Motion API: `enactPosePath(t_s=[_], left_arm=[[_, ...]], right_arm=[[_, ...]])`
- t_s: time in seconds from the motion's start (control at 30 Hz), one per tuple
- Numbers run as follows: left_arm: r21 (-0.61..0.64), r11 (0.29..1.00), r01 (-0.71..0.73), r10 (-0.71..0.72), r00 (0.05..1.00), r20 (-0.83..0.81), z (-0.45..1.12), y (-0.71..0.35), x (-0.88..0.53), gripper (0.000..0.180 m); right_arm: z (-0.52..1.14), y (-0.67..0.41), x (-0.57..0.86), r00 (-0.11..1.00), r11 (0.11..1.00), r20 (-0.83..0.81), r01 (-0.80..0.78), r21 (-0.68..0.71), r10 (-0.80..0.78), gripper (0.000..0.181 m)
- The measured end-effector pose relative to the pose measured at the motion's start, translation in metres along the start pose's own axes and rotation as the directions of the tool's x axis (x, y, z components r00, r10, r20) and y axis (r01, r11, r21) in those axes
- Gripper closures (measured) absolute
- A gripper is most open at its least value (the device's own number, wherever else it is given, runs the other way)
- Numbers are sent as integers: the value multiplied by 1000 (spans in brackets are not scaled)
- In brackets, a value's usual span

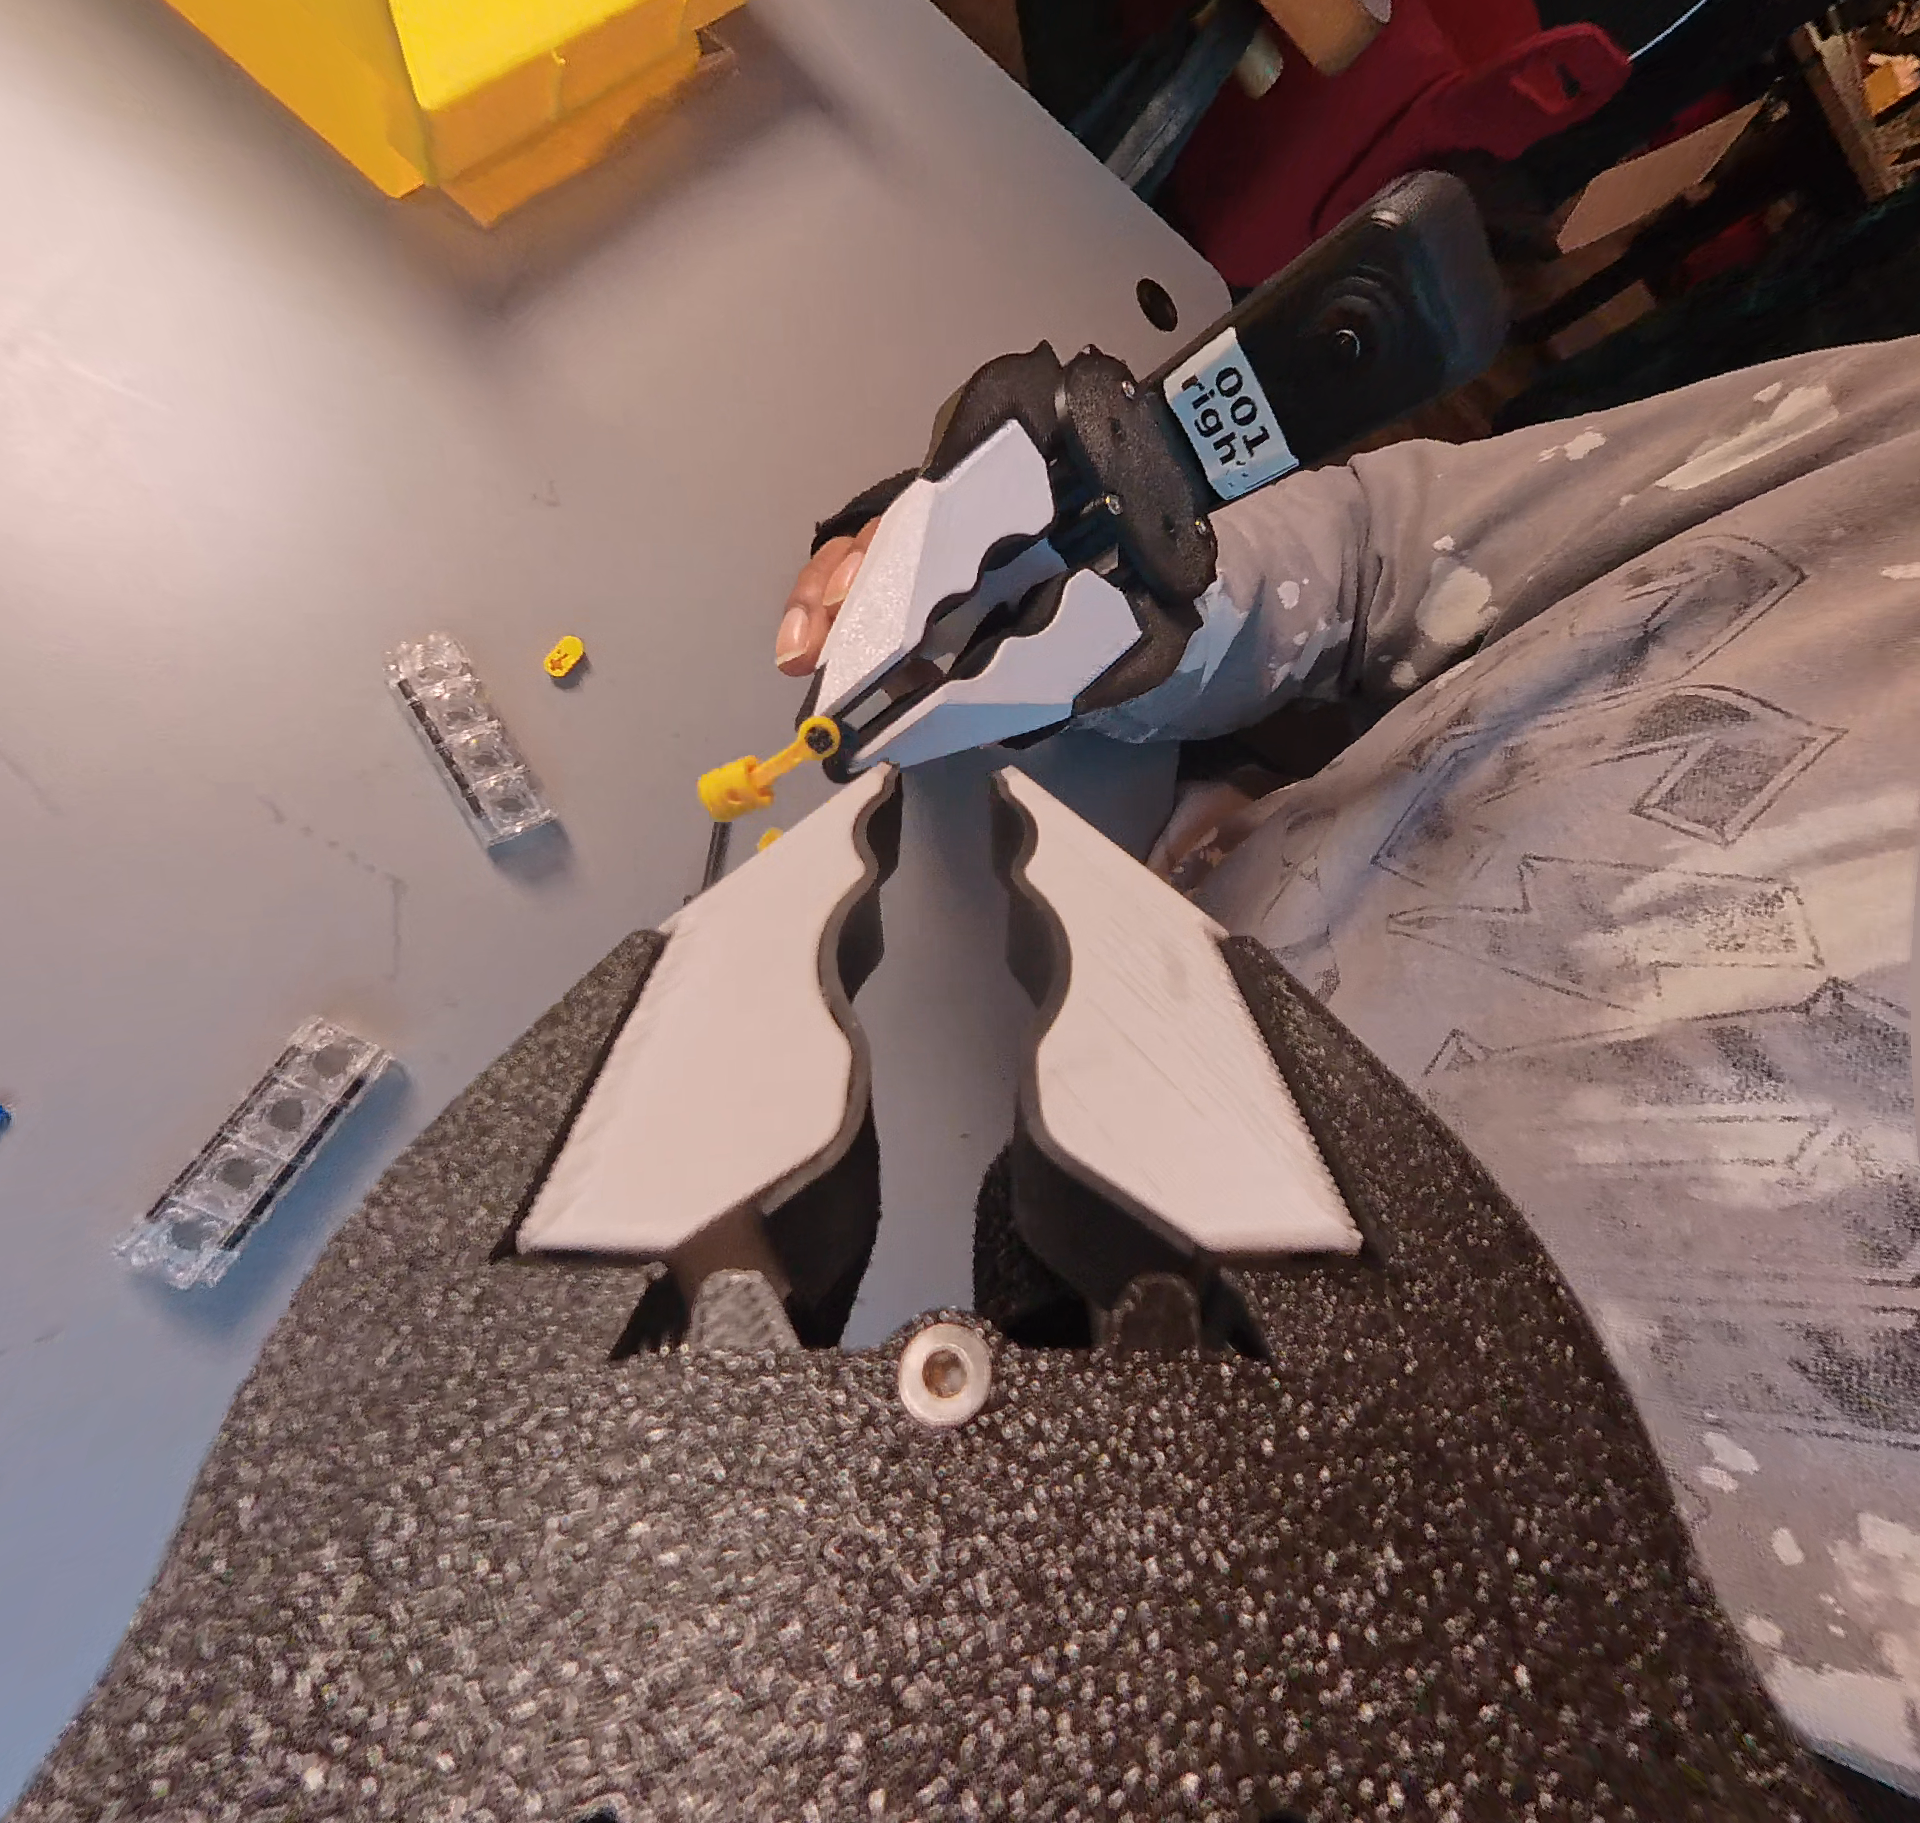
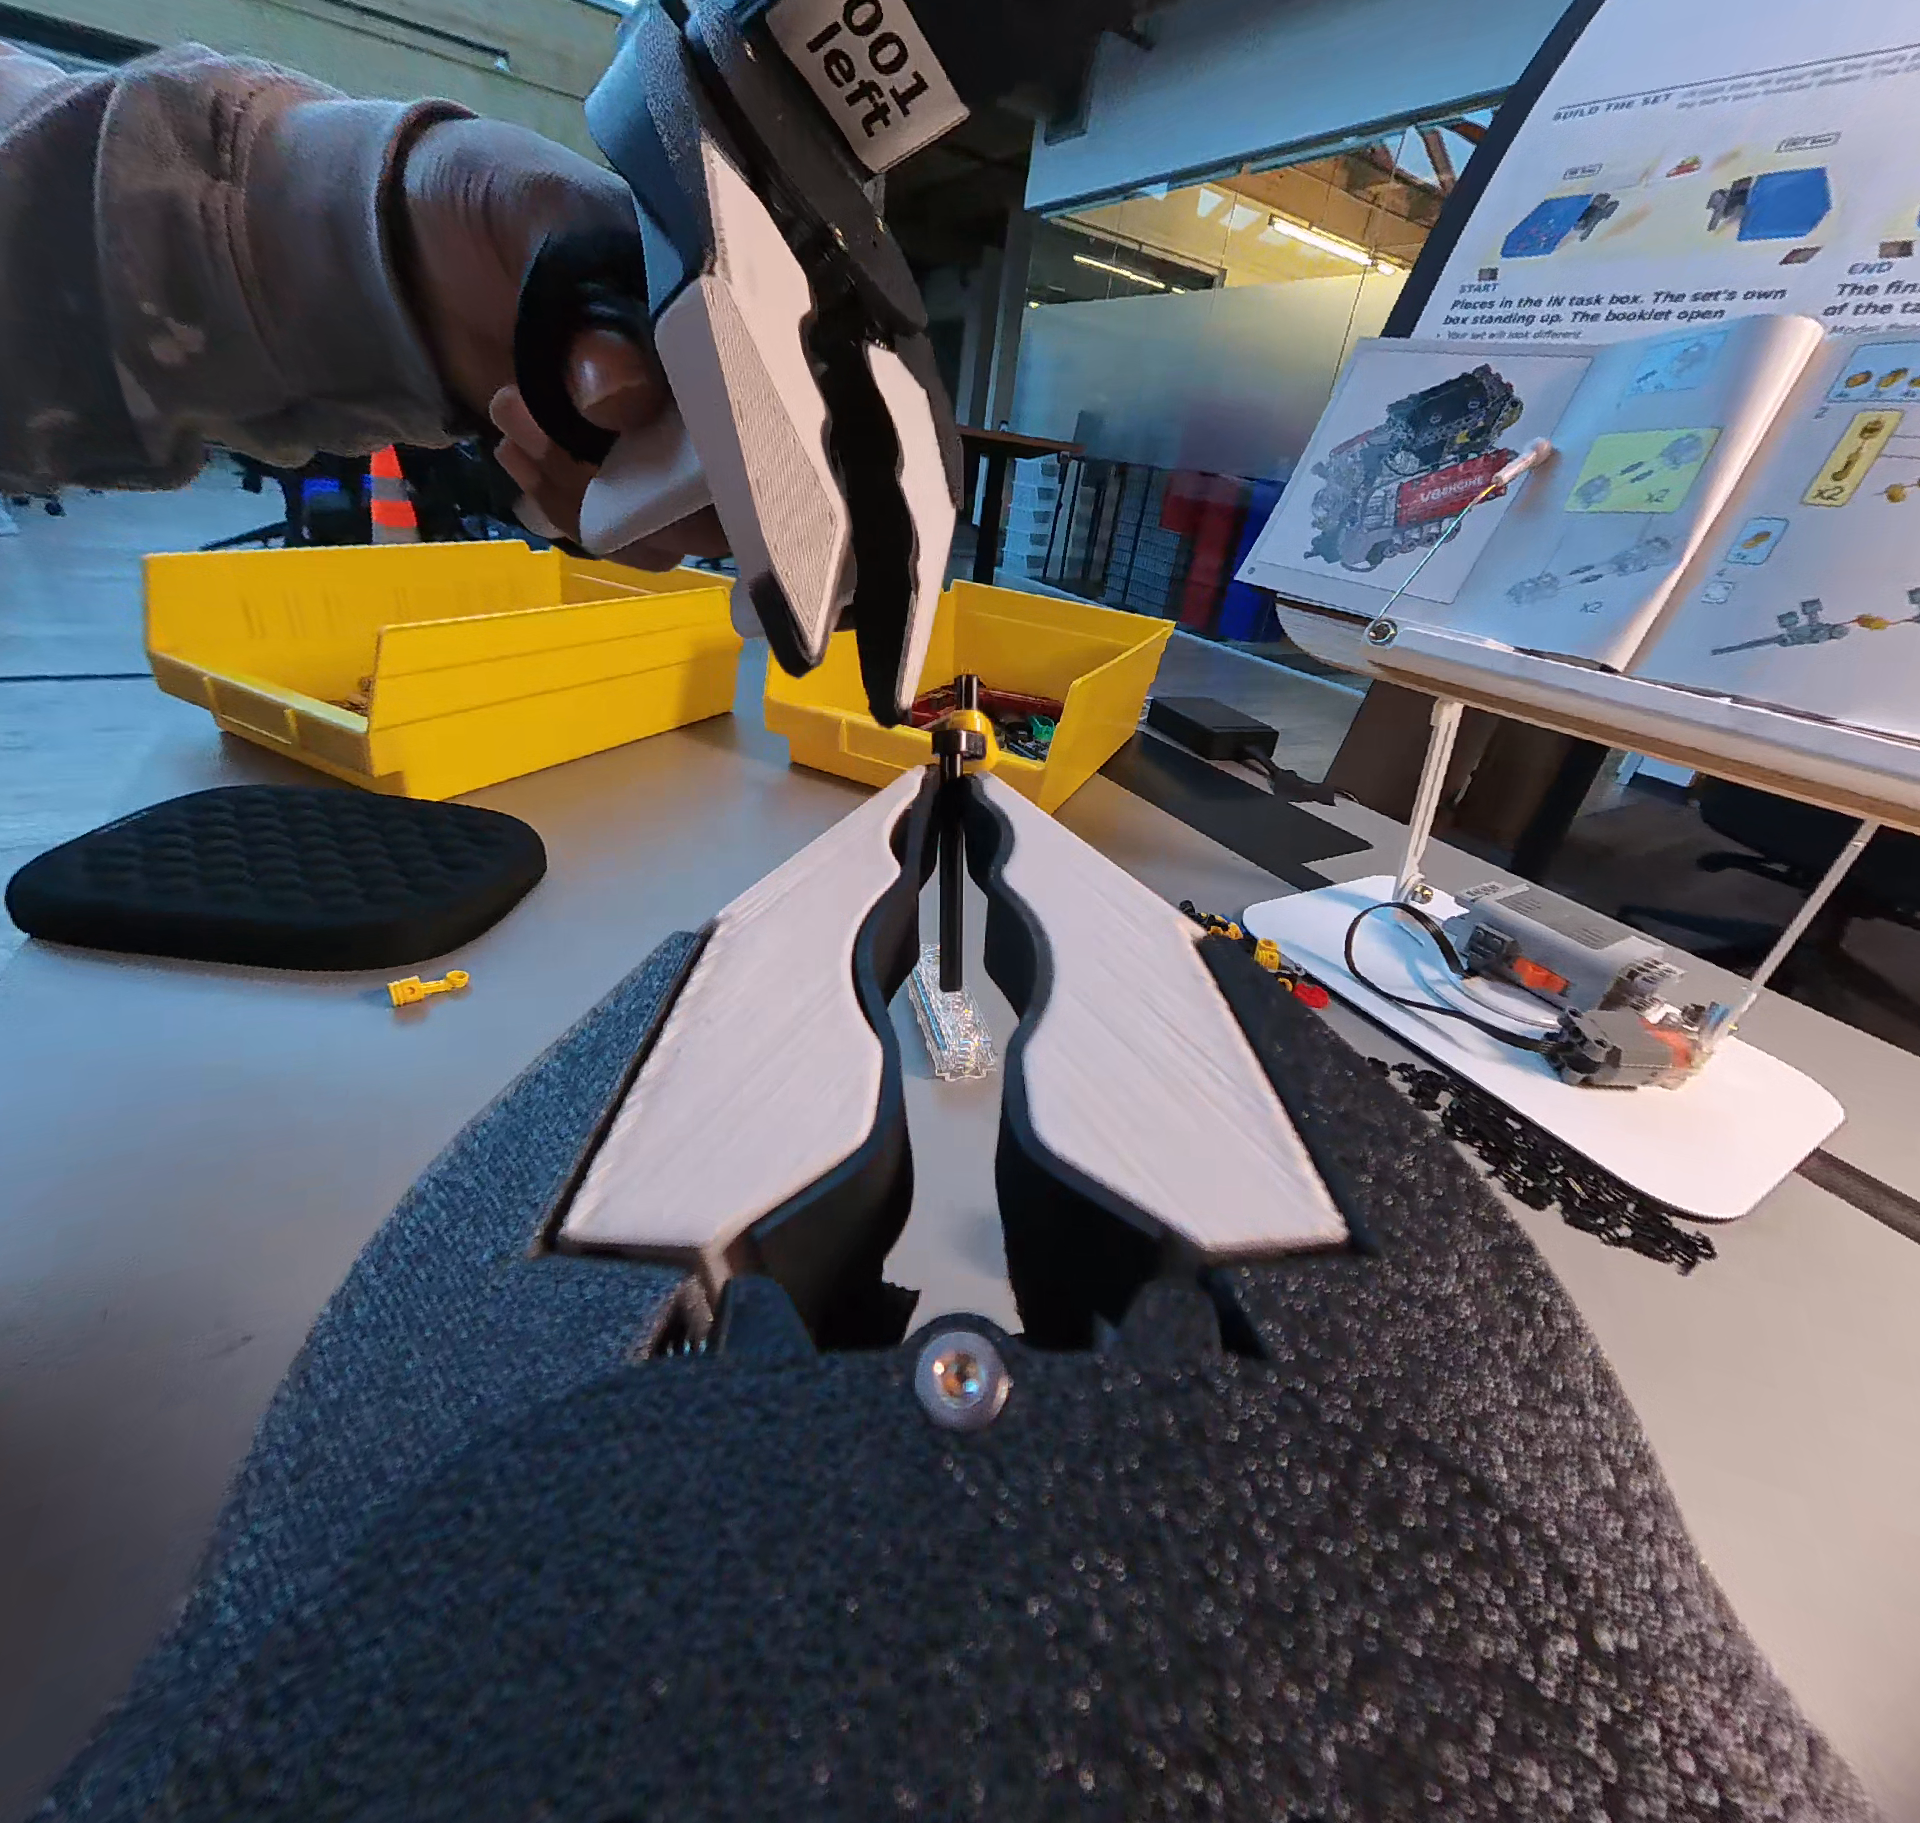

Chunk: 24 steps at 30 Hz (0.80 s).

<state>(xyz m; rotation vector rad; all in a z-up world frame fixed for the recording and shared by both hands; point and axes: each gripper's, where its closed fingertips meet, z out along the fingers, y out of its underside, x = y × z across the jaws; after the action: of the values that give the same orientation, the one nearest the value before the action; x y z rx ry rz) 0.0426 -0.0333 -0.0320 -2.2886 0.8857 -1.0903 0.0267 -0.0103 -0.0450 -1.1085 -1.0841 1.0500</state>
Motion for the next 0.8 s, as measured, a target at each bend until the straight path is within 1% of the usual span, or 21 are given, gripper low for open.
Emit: enactPosePath(t_s=[0.13,0.23,0.33,0.4,0.47,0.53,0.67,0.8], left_arm=[[13,999,-37,37,999,-3,0,-6,5,165],[48,996,-76,76,997,12,-10,-10,5,166],[65,993,-97,92,993,78,-15,-3,-9,166],[18,992,-126,121,978,170,-13,14,-30,166],[-57,986,-155,165,947,275,-8,36,-57,166],[-129,980,-152,188,920,344,-1,58,-84,166],[-243,960,-141,235,879,415,17,92,-125,167],[-281,949,-146,261,863,434,35,102,-147,168]], right_arm=[[-1,-2,0,1000,1000,5,-17,17,17,178],[-4,-5,6,1000,1000,-15,-9,25,9,178],[-9,-8,19,999,999,-47,-14,37,16,178],[-12,-8,27,998,999,-68,-13,40,16,178],[-14,-7,32,996,999,-83,-13,39,17,178],[-15,-5,37,995,999,-94,-12,35,15,178],[-16,-1,40,995,1000,-103,-5,22,8,178],[-15,1,39,996,1000,-93,-7,17,9,178]])
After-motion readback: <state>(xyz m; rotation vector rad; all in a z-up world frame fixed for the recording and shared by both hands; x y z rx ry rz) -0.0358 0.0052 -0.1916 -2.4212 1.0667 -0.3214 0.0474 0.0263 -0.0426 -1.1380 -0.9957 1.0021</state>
